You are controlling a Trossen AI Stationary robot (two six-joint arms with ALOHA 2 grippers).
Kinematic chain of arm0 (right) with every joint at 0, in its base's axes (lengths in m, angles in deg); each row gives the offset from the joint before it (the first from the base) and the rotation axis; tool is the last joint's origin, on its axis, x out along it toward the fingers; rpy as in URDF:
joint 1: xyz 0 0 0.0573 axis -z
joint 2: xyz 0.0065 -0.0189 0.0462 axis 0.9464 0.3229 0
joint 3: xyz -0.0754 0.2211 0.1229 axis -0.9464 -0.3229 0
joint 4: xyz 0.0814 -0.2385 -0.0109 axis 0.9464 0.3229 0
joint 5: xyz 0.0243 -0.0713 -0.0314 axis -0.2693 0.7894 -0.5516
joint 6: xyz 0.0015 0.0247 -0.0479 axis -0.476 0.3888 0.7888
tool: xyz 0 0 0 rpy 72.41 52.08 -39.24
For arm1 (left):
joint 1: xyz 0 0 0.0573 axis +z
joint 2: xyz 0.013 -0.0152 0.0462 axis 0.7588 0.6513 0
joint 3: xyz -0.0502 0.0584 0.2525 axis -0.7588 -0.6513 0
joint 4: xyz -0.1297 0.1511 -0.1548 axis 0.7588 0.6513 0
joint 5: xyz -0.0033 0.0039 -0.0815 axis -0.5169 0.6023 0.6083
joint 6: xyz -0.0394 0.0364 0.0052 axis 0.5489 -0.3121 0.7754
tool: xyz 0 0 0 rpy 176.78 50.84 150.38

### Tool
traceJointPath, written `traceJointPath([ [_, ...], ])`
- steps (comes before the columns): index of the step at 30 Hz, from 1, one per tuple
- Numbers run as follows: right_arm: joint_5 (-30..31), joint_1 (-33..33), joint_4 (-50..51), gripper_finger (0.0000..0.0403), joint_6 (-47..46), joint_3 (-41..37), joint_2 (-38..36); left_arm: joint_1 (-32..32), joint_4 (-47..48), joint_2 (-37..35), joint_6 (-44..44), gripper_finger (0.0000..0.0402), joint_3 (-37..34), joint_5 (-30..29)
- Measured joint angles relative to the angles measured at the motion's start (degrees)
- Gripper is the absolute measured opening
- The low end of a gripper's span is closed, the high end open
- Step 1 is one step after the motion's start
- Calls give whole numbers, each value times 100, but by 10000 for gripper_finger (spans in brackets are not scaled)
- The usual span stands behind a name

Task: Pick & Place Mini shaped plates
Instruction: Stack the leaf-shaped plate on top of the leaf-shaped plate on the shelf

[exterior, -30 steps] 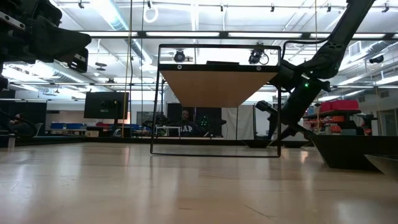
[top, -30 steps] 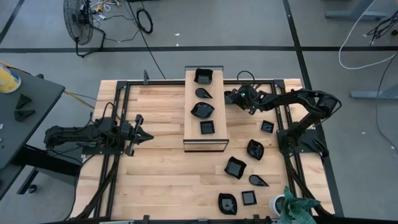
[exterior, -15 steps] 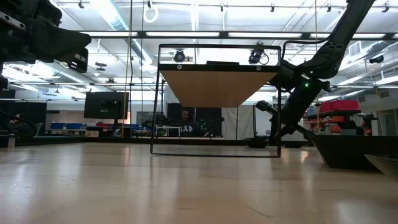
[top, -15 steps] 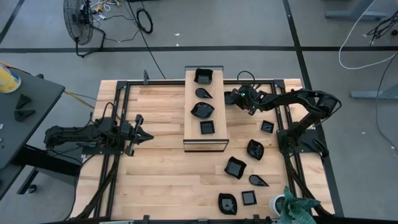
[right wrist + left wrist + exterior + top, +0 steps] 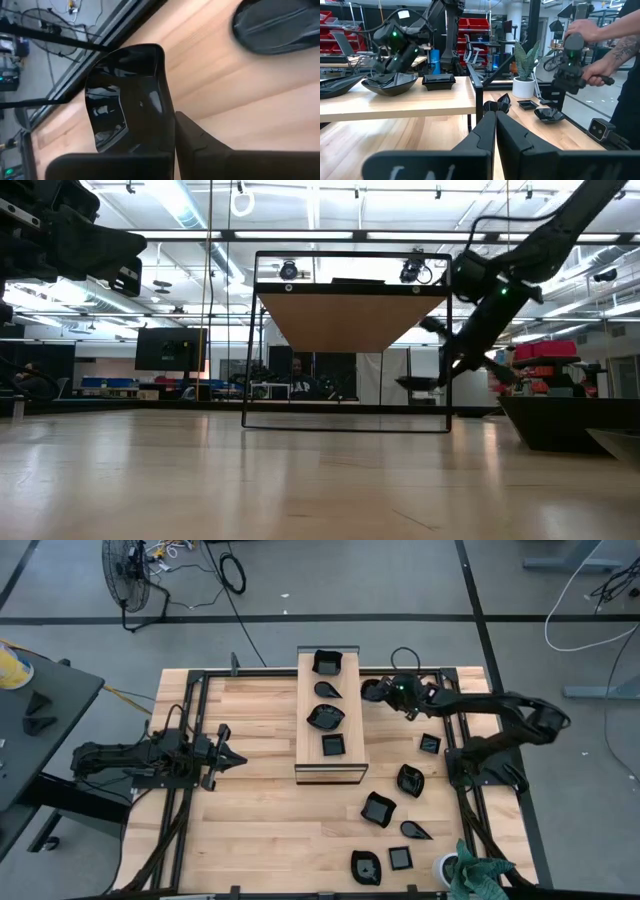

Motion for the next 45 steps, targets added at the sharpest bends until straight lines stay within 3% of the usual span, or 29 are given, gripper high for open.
traceJointPath([
  [10, 215, -68, 759, 0, 435, 120, -1371, -2, 0, 0, 0, 18, -1, 0],
  [14, 191, -120, 1211, 0, 1217, 607, -1664, -1, 0, 0, 2, 18, 0, 0],
  [18, -237, -120, 1695, 0, 2746, 1413, -1678, -1, 2, 0, 1, 18, -1, 0],
  [27, -2008, -120, 2987, 0, 5698, 3472, -887, -2, 1, 0, 0, 18, -1, 0],
  [34, -3035, -344, 3905, 0, 7274, 4954, 101, -2, 0, 0, 1, 18, -1, 0],
  [40, -3800, -647, 4147, 0, 8602, 5699, 776, -2, 1, 0, 0, 18, -2, 0],
  [45, -4049, -832, 4165, 0, 9498, 6031, 1237, -2, 0, 0, 2, 18, -2, 0],
])
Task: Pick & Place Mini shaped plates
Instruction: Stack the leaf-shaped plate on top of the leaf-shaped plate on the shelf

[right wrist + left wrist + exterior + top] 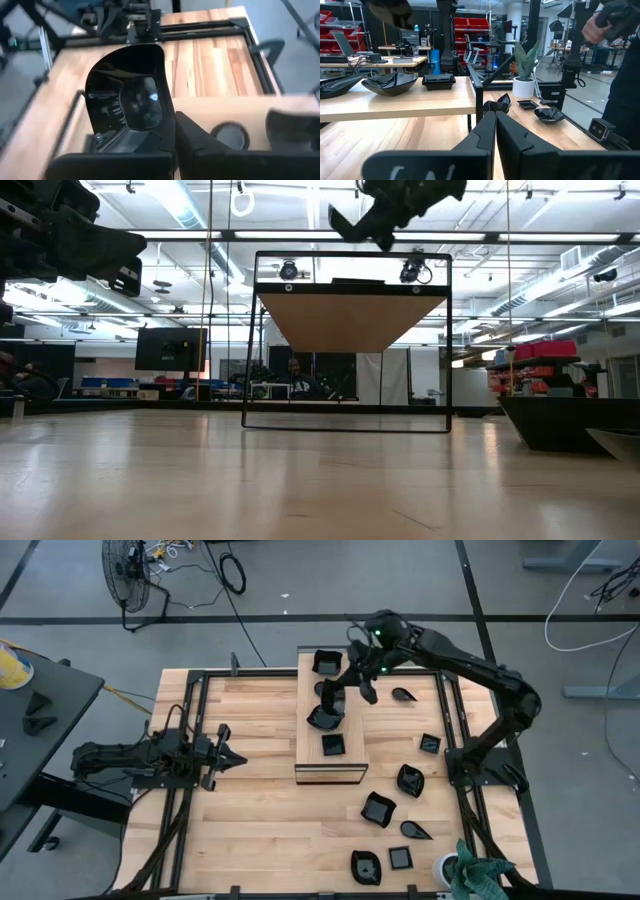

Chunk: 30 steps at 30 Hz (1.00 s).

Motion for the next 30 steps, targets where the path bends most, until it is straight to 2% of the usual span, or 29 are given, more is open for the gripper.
traceJointPath([
  [4, -4, -112, 5, 0, 1116, 21, 205, 2, 0, 0, 0, 18, 0, 0],
  [9, 16, -194, 24, 0, 2051, 21, 384, 1, 1, 0, -2, 18, 2, 0],
  [13, 322, -273, 19, 0, 2814, 21, 421, 1, 1, 0, -2, 18, 2, 0],
  [16, 496, -313, -12, 0, 2998, 25, 429, 0, 1, 0, -2, 18, 2, 0],
  [30, 501, -387, 268, 0, 3154, 27, 612, 0, 0, 0, -2, 18, 2, 0],
])
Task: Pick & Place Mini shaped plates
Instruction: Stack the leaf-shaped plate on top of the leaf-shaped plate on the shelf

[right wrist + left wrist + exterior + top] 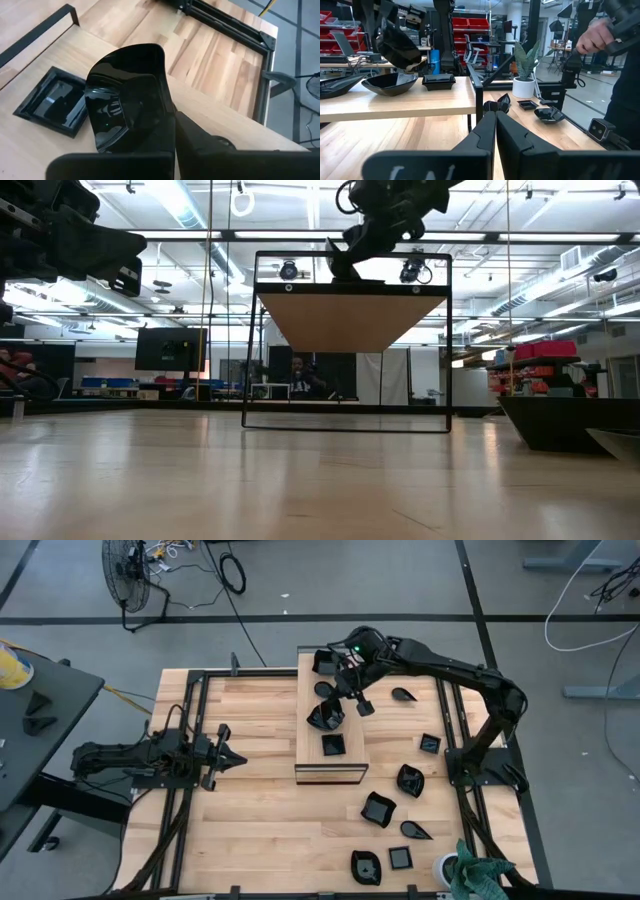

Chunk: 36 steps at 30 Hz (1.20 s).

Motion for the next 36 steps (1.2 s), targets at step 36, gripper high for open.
traceJointPath([
  [36, 3320, -1509, -3413, 0, -13370, -3303, -1739, 0, 2, 0, 0, 18, -2, 0],
])
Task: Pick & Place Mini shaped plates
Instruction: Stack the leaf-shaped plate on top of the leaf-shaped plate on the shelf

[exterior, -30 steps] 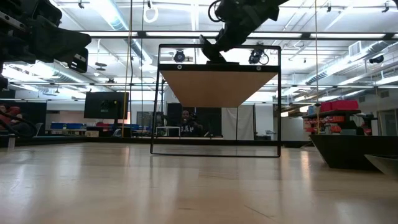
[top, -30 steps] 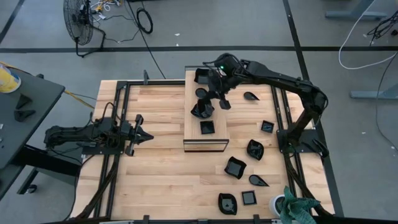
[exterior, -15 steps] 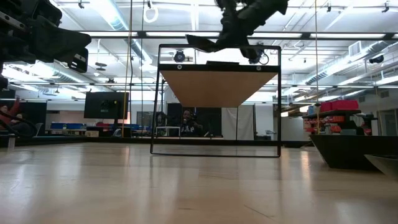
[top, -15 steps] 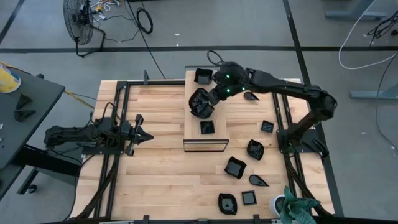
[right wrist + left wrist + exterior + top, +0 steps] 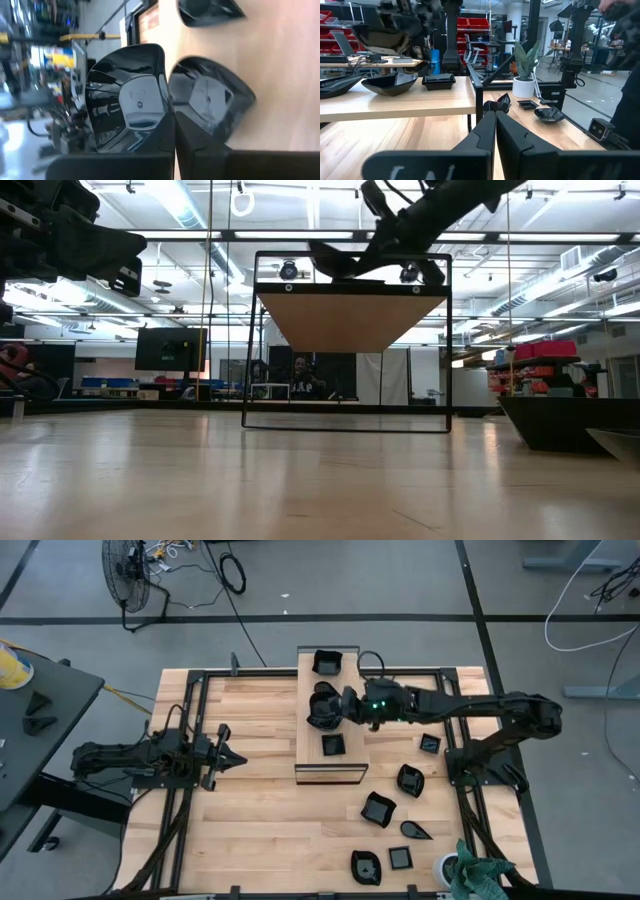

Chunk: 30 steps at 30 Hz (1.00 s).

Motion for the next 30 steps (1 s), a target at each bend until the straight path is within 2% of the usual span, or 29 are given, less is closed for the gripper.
traceJointPath([
  [7, 635, -397, -12, 0, -1144, -274, -76, 1, 0, 0, 0, 18, 0, 0],
  [13, 817, -462, 11, 0, -1376, -284, -76, 0, 0, 0, -2, 18, 2, 0],
  [30, 737, -488, 60, 0, -1793, -435, -43, 2, 0, 0, 0, 18, 1, 0],
])
